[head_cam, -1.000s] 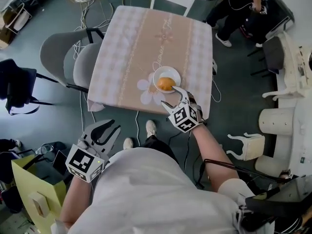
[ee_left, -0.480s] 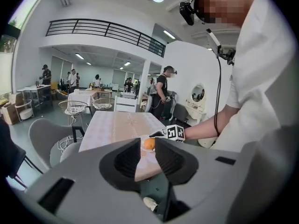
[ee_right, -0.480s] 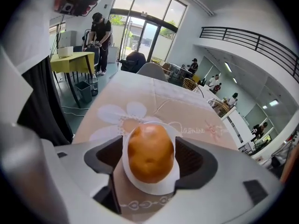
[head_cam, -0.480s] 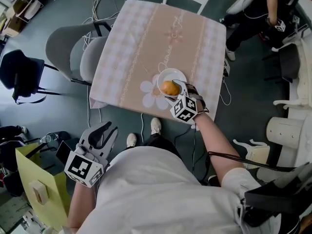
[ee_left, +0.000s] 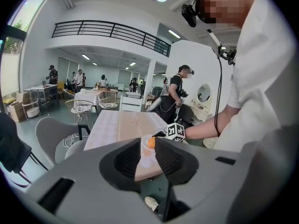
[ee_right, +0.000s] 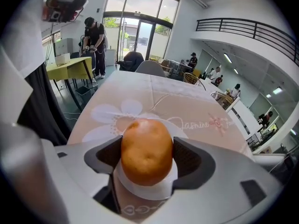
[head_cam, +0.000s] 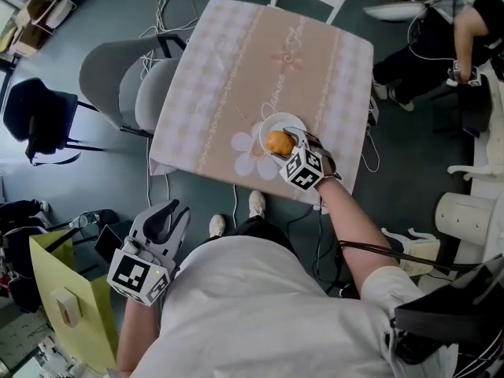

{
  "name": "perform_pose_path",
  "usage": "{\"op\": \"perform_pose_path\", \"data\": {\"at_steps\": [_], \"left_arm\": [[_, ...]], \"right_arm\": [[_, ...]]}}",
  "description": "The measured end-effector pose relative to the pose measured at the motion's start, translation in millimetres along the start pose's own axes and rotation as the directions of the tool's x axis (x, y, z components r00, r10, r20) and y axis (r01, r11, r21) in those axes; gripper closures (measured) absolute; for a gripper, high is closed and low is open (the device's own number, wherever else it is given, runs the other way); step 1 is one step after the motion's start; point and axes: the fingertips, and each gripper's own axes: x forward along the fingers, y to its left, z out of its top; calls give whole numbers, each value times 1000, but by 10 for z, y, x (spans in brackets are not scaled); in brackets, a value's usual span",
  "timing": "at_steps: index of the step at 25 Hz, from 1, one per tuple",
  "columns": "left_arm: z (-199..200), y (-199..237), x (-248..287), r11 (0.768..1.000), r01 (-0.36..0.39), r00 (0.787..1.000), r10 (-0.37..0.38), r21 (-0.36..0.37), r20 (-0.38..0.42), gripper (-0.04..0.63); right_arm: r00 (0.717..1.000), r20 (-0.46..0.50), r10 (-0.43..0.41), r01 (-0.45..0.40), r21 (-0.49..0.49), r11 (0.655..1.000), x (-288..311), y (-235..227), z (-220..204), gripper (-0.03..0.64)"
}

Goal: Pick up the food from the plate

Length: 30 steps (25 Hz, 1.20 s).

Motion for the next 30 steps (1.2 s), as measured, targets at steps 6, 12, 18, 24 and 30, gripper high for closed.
{"op": "perform_pose_path", "data": {"at_steps": [6,12,18,24,30], "left_arm": [[34,33,-24,1000,20,1000,-20,21,13,506],[34,50,-85,996,70,997,-72,46,32,506],[-10,45,-205,985,148,987,-152,87,46,506],[-56,55,-298,963,235,967,-245,129,67,506],[-195,23,-515,941,300,948,-313,155,61,506]], "right_arm": [[999,16,-35,34,68,997,-76,-70,40,270],[994,36,-107,101,151,983,-314,-91,157,270],[981,48,-189,175,215,961,-664,60,327,270],[959,61,-276,253,253,934,-1066,250,561,270],[944,91,-317,281,285,916,-1434,681,850,270]]}}
